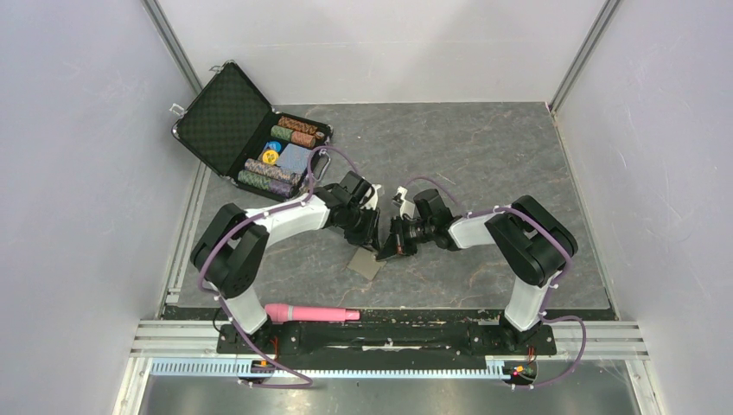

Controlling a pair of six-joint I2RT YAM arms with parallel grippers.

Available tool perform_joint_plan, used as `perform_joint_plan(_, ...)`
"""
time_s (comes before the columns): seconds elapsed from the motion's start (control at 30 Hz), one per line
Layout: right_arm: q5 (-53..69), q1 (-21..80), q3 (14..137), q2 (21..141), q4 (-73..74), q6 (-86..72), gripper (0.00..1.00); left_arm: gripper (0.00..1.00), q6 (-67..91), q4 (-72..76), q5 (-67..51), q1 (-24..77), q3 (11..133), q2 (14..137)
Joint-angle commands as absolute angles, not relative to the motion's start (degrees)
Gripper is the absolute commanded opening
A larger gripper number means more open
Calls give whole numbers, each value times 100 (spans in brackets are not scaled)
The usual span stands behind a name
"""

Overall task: Put the credit cards into the card holder
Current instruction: Close the card holder at the center of the board.

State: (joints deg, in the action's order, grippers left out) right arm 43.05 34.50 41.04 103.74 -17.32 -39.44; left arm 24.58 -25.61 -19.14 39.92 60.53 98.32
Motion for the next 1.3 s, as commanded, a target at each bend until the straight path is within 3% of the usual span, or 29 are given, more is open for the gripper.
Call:
perform_joint_plan(0.0, 4140, 3463, 4051, 10389, -1828, -3856, 0, 31, 2568, -2343, -2404, 3973, 6071, 10077)
perform_joint_plan(0.27, 4158, 3458, 4065, 10407, -1824, -3853, 0, 37, 2446, -2637, -1994, 3964, 6021, 10068)
perform_joint_plan(0.4, 4166, 3461, 4069, 10424, -1819, -3858, 0, 22, 2408, -2563, -2274, 3964, 5997, 10150)
perform_joint_plan(0.53, 4157, 3461, 4061, 10422, -1824, -3857, 0, 19, 2365, -2549, -2519, 3956, 6020, 10181)
perform_joint_plan(0.7, 4162, 3458, 4078, 10439, -1819, -3858, 0, 24, 2360, -2622, -2554, 3931, 6021, 10129)
perform_joint_plan(0.83, 4166, 3463, 4087, 10458, -1821, -3857, 0, 36, 2338, -2805, -2307, 3929, 6046, 10070)
perform_joint_plan(1.1, 4176, 3458, 4113, 10476, -1812, -3857, 0, 29, 2310, -2828, -2420, 3929, 6038, 10055)
perform_joint_plan(1.27, 4175, 3463, 4139, 10495, -1824, -3858, 0, 39, 2281, -2983, -2324, 3929, 6112, 9939)
